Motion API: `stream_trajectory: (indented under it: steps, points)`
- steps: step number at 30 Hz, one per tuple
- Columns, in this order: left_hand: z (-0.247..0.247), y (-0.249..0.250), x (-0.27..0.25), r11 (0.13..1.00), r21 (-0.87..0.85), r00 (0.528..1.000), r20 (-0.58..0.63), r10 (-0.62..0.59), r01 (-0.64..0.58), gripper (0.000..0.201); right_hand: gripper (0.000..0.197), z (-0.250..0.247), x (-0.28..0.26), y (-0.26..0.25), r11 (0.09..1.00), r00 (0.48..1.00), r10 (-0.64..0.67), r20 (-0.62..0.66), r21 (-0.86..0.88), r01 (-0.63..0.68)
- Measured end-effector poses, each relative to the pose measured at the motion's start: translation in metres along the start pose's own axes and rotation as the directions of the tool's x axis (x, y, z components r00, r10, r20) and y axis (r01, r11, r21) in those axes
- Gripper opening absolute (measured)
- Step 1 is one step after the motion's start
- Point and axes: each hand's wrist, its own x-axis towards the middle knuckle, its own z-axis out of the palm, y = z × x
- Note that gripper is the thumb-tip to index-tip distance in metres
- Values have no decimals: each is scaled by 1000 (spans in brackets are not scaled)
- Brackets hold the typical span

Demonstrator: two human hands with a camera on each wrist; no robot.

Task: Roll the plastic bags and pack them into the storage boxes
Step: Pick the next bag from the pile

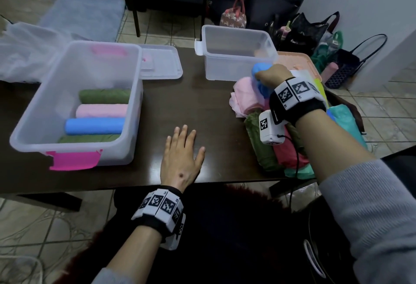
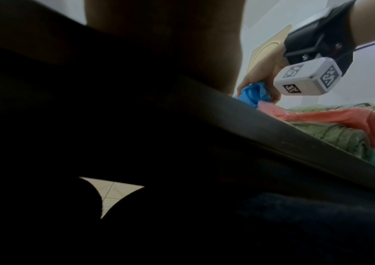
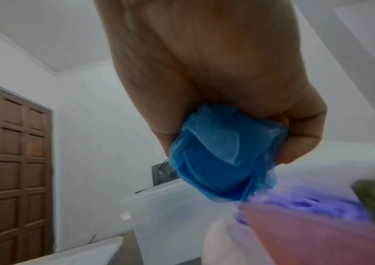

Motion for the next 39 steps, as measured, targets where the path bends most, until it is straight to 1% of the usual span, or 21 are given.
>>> stream_trajectory:
  steps: [3,4,6,9,14,17,19,21,23,25,27,28,29,30,31,32,33,34,35,37,39]
  points:
    - [0,0,0,1000,1,1000,3,0,0,56,66,2,-6,-8,992,994,16,-112,127,-2]
    - [0,-1,0,1000,4,1000,7,0,0,56,69,5,-14,-13,989,993,1,-117,149,16]
    - [0,-1,0,1000,14,1000,16,1,-2,56,66,16,-28,-19,982,992,-60,-111,169,78]
    - [0,-1,1,1000,22,1000,21,-2,2,56,60,42,-54,-30,980,982,-171,-84,91,179]
    - [1,0,2,998,55,999,36,-6,4,57,63,99,-76,-32,972,975,-220,34,-70,222]
    - [1,-2,2,1000,25,1000,23,-3,3,58,63,122,-90,-29,967,977,-215,-13,-142,211]
    - [-3,-3,4,999,-43,999,43,-18,20,63,66,127,-93,-27,960,970,-239,-41,-158,230]
    - [-9,-3,10,986,-149,994,93,-55,68,79,69,125,-92,-26,969,970,-239,32,-57,241]
    - [-16,0,19,954,-275,989,119,-87,117,99,65,119,-89,-26,965,958,-238,160,154,214]
    - [-25,6,27,915,-374,988,97,-124,152,114,53,112,-88,-27,900,937,-266,227,406,157]
    - [-36,9,34,854,-470,974,78,-214,225,113,38,103,-89,-28,826,949,-271,159,545,145]
    - [-42,8,38,815,-512,958,68,-277,272,103,28,99,-87,-26,819,960,-271,75,542,189]
    - [-48,5,42,790,-536,944,46,-325,299,84,25,94,-85,-23,840,958,-286,-12,478,256]
    - [-53,2,46,796,-524,938,17,-346,303,58,25,90,-83,-19,878,944,-322,-71,349,326]
    - [-59,-1,48,815,-496,936,-10,-351,300,31,25,87,-80,-17,905,918,-386,-91,158,396]
    - [-62,-5,52,829,-480,937,-37,-347,288,20,25,85,-79,-16,884,882,-467,-57,-62,464]
    - [-65,-7,53,828,-482,935,-50,-352,286,23,25,85,-79,-17,810,839,-543,12,-254,528]
    - [-69,-8,56,815,-503,928,-62,-367,289,27,24,85,-80,-18,721,795,-603,70,-378,581]
    - [-73,-8,59,796,-534,917,-88,-389,286,28,26,86,-80,-21,654,757,-645,101,-439,616]
    - [-79,-8,68,785,-553,894,-150,-423,279,30,37,88,-82,-27,589,712,-688,143,-462,662]
    - [-84,-6,80,768,-566,881,-144,-450,299,31,49,90,-80,-32,549,692,-690,210,-471,690]
